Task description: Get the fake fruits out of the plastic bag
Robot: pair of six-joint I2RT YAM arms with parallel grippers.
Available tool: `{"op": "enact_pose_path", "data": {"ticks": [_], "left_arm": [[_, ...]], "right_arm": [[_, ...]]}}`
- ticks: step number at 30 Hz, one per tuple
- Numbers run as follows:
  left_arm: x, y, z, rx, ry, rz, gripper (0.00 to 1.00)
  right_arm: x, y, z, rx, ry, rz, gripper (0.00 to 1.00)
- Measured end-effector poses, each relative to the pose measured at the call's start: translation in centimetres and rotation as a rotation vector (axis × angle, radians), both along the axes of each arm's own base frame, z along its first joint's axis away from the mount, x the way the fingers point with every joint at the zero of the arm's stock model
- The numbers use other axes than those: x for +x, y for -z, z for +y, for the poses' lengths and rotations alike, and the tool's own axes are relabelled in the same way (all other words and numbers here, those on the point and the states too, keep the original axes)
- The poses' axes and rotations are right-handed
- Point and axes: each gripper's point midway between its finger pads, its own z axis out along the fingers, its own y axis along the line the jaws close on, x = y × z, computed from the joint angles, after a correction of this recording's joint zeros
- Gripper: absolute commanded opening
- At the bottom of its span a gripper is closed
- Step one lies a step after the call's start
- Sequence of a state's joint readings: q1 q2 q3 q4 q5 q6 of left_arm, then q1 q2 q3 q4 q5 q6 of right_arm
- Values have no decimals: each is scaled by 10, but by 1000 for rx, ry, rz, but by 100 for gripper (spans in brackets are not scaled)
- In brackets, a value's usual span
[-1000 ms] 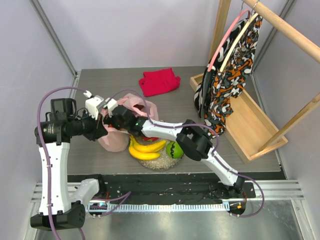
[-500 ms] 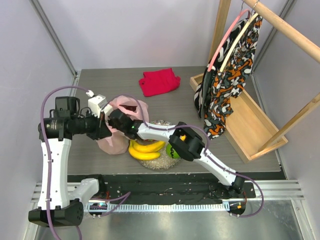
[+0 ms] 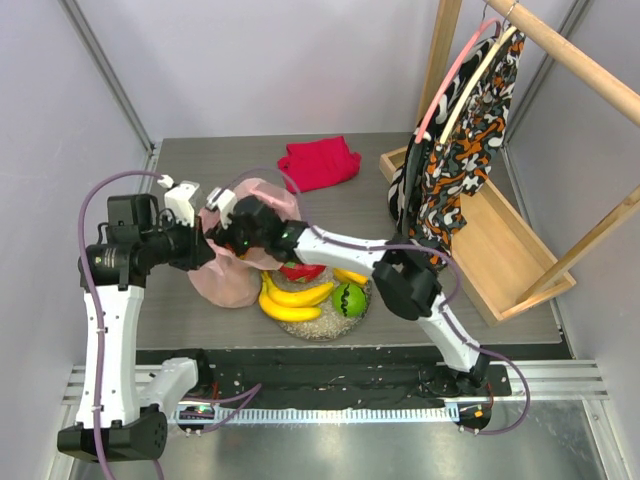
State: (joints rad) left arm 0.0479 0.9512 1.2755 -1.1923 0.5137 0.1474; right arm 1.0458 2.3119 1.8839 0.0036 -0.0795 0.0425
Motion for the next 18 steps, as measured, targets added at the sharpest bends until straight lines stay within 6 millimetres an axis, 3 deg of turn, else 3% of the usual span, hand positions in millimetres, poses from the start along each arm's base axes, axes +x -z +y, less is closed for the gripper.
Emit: {"op": "enact_pose_path", "data": {"ticks": [5,9,13,18], "left_arm": [[20,-4,3,-4,-47,-61,0],[31,-1,7,-1,-75,-69,0],[47,0,14,28,-109,-86,0],[64,3,22,57,-139,-83,0]], "right_arm": [[17,-93,-35,94,3,-47,24],[25,-145,-63,159,8,-79,23],[11,-151,-91,142,-22,-50,22],[-38,-133,-134,68,-144,-4,24]]}}
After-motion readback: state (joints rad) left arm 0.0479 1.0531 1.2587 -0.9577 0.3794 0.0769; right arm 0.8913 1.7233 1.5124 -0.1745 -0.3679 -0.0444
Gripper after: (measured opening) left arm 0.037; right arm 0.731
